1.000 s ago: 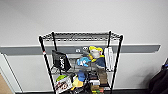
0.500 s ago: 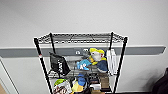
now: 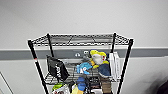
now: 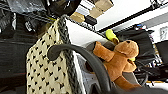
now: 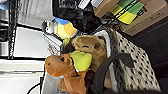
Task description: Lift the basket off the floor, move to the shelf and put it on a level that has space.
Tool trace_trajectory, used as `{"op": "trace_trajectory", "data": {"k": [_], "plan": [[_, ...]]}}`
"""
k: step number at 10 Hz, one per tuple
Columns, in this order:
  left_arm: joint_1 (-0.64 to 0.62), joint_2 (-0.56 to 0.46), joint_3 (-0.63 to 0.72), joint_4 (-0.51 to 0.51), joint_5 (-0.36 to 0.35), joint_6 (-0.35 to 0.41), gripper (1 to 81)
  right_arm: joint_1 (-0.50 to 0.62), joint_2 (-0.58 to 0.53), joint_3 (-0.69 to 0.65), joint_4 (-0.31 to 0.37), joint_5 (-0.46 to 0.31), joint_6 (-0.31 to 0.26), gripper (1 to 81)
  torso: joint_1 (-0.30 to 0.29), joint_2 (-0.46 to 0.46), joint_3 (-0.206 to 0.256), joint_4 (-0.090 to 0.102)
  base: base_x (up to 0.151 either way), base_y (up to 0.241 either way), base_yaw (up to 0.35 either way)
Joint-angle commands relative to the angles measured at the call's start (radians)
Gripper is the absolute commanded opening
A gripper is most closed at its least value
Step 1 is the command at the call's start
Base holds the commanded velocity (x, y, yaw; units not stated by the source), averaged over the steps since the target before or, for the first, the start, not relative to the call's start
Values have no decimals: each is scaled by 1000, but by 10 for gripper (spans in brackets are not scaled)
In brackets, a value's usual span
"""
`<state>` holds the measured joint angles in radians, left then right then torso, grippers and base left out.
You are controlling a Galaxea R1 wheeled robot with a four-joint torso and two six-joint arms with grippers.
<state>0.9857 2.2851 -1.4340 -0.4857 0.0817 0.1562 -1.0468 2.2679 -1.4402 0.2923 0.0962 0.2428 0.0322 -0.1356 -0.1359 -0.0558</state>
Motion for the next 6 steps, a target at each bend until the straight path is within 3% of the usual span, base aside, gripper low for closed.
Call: {"op": "trace_trajectory", "data": {"k": [1,5,6], "plan": [[-118,-22,56,-8,46,0,10,122,-22,49,-2,-16,3,10,0,0,0,0,150,0,0],[-118,-21,55,-8,46,3,10,125,-20,49,-2,-18,3,10,0,0,0,0,137,0,0],[-118,-22,55,-8,47,3,10,125,-20,51,-2,-18,3,10,0,0,0,0,0,0,0]]}}
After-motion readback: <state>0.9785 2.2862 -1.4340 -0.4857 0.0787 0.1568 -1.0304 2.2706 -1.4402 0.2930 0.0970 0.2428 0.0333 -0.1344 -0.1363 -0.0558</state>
